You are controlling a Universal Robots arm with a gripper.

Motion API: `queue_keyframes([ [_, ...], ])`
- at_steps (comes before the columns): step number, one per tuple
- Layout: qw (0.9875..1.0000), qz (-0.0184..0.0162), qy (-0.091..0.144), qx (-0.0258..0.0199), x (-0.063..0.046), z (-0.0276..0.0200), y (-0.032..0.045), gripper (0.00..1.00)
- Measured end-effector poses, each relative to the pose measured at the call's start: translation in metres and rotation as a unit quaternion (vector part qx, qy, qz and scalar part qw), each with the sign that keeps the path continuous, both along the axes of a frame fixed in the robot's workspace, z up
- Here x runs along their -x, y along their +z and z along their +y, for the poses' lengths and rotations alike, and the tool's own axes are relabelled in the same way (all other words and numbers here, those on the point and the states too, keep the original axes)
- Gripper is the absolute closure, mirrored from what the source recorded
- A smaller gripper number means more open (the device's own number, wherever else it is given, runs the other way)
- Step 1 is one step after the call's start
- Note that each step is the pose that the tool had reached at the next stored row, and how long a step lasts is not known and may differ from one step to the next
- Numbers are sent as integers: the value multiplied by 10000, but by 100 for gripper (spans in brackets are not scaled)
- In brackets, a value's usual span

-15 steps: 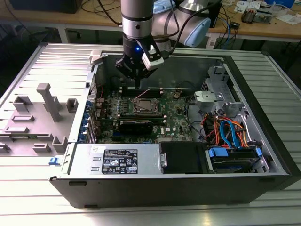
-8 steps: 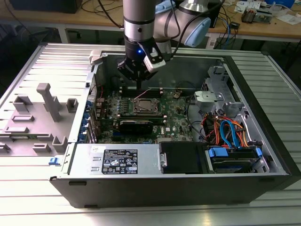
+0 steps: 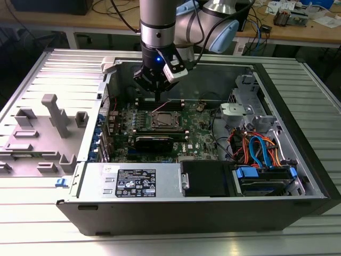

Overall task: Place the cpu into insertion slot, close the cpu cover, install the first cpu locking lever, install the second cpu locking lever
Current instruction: 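Install the first cpu locking lever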

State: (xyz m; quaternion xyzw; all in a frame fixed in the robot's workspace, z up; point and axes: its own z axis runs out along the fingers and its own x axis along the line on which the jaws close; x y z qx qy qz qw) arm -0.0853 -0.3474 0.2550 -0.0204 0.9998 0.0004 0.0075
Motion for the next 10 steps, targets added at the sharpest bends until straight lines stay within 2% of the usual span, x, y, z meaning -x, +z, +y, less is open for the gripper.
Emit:
queue_keyframes([
  [6, 10000, 0, 0, -1, -2, 0, -1, 89],
  [10, 10000, 0, -3, -1, -46, 0, -7, 89],
])
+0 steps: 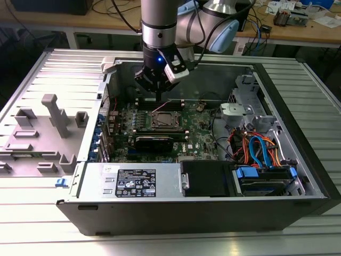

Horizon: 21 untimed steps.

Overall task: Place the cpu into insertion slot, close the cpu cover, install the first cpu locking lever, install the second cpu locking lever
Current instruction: 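Install the first cpu locking lever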

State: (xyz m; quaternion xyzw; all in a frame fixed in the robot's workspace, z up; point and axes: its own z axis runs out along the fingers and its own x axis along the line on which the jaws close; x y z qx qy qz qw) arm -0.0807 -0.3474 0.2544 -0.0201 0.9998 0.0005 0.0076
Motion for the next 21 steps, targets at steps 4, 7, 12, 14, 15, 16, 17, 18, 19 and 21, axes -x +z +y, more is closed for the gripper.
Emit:
queue_keyframes([
  [4, 10000, 0, -1, 1, -27, 5, -7, 89],
  [7, 10000, 0, 0, 1, -35, 32, -18, 89],
  [12, 10000, 0, 0, 1, -54, 47, -74, 89],
  [14, 10000, 1, -1, 1, -65, 54, -100, 89],
  [15, 10000, 1, -1, 1, -71, 56, -110, 89],
  [16, 10000, 1, -1, 1, -77, 59, -118, 89],
  [17, 10000, 1, 0, 1, -83, 63, -126, 89],
  [18, 10000, 0, -1, 2, -98, 77, -142, 89],
  [19, 10000, 0, 0, 2, -110, 87, -151, 89],
  [21, 10000, 0, 0, 2, -127, 99, -165, 89],
])
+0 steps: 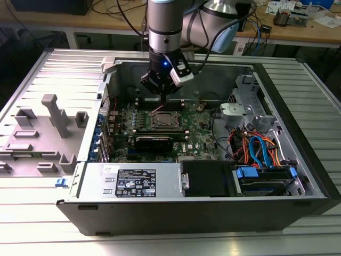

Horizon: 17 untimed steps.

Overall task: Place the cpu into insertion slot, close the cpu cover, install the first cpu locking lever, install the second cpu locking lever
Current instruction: 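Install the first cpu locking lever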

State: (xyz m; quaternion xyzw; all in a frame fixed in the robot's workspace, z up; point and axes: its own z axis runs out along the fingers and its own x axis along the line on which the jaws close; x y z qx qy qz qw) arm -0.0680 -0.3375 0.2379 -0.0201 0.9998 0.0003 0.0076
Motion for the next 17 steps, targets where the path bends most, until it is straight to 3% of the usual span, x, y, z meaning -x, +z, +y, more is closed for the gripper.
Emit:
queue_keyframes([
  [17, 10000, 1, 0, 3, -151, 32, -135, 89],
])
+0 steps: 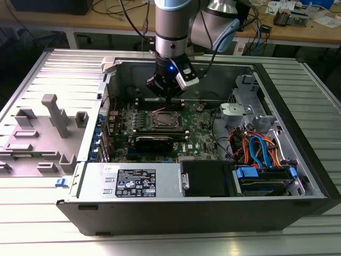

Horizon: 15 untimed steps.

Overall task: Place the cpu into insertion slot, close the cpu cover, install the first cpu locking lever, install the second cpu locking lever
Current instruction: 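Install the first cpu locking lever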

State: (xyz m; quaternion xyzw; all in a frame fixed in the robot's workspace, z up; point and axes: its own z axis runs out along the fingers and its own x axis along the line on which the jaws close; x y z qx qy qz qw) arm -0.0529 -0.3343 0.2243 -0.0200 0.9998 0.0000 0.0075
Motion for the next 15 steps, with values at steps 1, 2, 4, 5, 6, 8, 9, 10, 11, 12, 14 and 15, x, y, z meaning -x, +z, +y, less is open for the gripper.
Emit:
queue_keyframes([
  [1, 10000, 0, 0, 0, -9, 1, -18, 89],
  [2, 10000, 0, 0, 1, -14, 1, -28, 89],
  [4, 10000, 0, 0, 5, -18, 1, -36, 89],
  [5, 10000, 0, -1, 8, -20, 1, -43, 89],
  [6, 10000, 0, 0, 10, -22, 1, -47, 89],
  [8, 10000, 0, 0, 14, -24, 1, -56, 89],
  [9, 10000, 0, 0, 17, -26, 1, -62, 89],
  [10, 10000, 0, 0, 21, -29, 1, -70, 89],
  [11, 10000, 0, 0, 21, -30, 1, -73, 89],
  [12, 10000, 0, 0, 22, -32, 1, -79, 89],
  [14, 10000, 0, 0, 22, -33, 1, -81, 89],
  [15, 10000, 0, 0, 21, -33, 1, -85, 89],
])
